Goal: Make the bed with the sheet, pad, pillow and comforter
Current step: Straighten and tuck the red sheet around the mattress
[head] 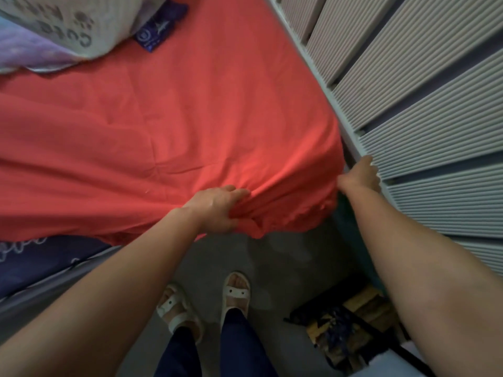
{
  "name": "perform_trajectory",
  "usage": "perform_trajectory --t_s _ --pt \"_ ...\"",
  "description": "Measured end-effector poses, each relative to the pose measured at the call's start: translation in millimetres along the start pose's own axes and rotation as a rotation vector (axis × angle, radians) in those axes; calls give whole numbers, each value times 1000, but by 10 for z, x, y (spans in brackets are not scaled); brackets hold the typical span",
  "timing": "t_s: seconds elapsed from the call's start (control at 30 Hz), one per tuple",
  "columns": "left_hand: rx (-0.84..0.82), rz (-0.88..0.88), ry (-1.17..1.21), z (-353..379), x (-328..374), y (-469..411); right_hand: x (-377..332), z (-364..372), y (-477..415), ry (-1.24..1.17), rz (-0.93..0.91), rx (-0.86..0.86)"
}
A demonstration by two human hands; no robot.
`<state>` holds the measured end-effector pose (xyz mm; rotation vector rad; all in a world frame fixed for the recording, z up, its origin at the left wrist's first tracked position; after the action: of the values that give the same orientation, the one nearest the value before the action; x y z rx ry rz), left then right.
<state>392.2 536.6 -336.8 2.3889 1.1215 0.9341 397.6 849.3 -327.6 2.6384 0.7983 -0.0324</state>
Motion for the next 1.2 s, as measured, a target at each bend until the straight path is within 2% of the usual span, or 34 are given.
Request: perform_trajectory --t_s 0.17,0.27,0.33,0.43,0.63,0.8,1.03,1.2 --pt "102 8 56 -74 71 -60 -598 0 358 24 -529 137" --pt "198 12 96 -168 59 -12 -1006 131 736 -2 -839 95" --pt "282 -6 102 -244 -8 58 -1194 324 944 100 -990 -35" --pt "395 -83 104 -327 -232 226 -1252 610 1067 333 -999 -260" --pt "504 -233 160 -414 -811 674 -1545 492 1262 299 -1001 -197" --pt "649 -352 244 -479 -1283 1271 -2055 680 1781 307 -1109 -234" --pt "778 -470 301 -388 -2016 2269 -2870 1216 3011 318 -1334 -320" --pt "852 -526 352 -169 -2568 3099 -3321 1533 3891 308 -1439 -318"
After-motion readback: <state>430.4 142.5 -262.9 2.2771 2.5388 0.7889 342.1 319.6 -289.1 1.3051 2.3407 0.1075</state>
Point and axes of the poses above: each hand's wrist, its own y-axis away from the middle knuckle, its own z-axis out of the palm, x = y × z, the point moved 8 cm from there along -y, towards the middle knuckle, and after that the axes turned 1 degree about x, right-handed, at the moved point
